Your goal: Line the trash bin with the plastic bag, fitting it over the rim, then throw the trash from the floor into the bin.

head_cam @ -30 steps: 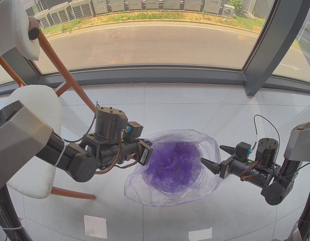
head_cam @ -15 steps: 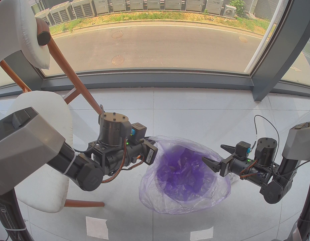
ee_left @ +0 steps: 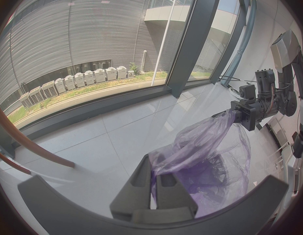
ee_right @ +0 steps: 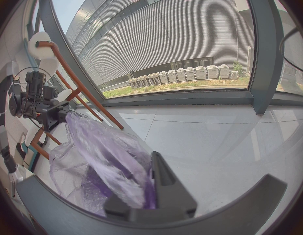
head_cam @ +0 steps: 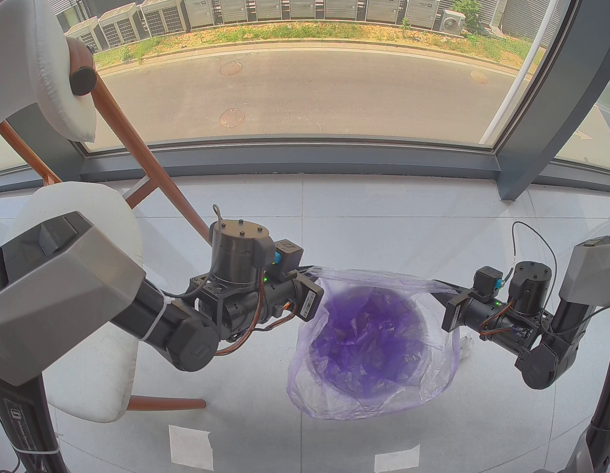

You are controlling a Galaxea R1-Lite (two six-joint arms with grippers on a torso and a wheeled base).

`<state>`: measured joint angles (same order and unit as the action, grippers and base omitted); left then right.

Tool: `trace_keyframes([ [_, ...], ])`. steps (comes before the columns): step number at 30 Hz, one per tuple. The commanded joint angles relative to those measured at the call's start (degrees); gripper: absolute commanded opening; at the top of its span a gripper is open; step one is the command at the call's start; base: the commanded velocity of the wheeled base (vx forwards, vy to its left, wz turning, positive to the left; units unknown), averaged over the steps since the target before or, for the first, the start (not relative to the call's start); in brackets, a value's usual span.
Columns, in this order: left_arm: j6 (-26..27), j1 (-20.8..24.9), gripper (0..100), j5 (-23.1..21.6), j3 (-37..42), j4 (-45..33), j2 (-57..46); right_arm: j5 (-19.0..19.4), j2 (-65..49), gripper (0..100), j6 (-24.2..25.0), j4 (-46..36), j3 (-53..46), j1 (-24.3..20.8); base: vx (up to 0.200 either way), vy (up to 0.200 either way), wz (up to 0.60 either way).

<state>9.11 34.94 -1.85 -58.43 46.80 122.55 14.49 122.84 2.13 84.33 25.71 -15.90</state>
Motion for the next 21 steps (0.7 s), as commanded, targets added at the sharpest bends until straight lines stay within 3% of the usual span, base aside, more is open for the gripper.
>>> trace_keyframes([
  [1,-0.1,-0.4,0,0.0,-3.9,-2.1,2.2,0.1,0.8,0,2.1,-0.4,2.4,0.8,0.0,0.0,0.0],
  [21,-1.2,-5.6,0,0.0,-17.9,-1.9,18.9,0.1,11.9,0,3.1,-14.4,22.8,2.2,0.0,0.0,0.0],
])
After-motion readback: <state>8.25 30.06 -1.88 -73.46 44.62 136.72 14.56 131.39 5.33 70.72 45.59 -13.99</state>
